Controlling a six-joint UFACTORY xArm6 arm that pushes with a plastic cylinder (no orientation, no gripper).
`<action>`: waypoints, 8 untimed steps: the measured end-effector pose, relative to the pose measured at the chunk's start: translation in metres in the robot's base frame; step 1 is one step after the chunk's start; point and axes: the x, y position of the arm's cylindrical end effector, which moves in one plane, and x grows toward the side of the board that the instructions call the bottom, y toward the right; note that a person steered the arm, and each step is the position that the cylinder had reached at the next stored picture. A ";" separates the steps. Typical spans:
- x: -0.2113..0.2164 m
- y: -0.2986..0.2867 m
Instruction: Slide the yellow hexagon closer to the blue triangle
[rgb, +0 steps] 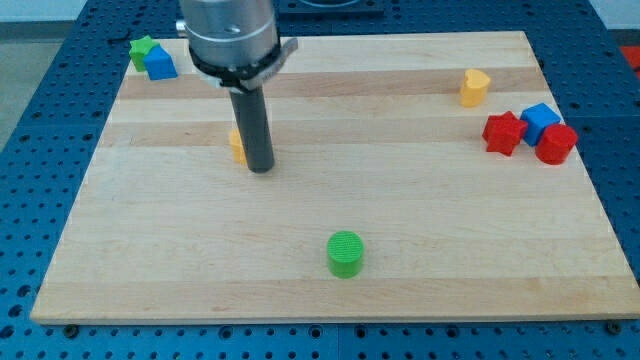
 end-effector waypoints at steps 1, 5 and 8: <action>-0.029 -0.031; -0.081 -0.100; -0.087 -0.050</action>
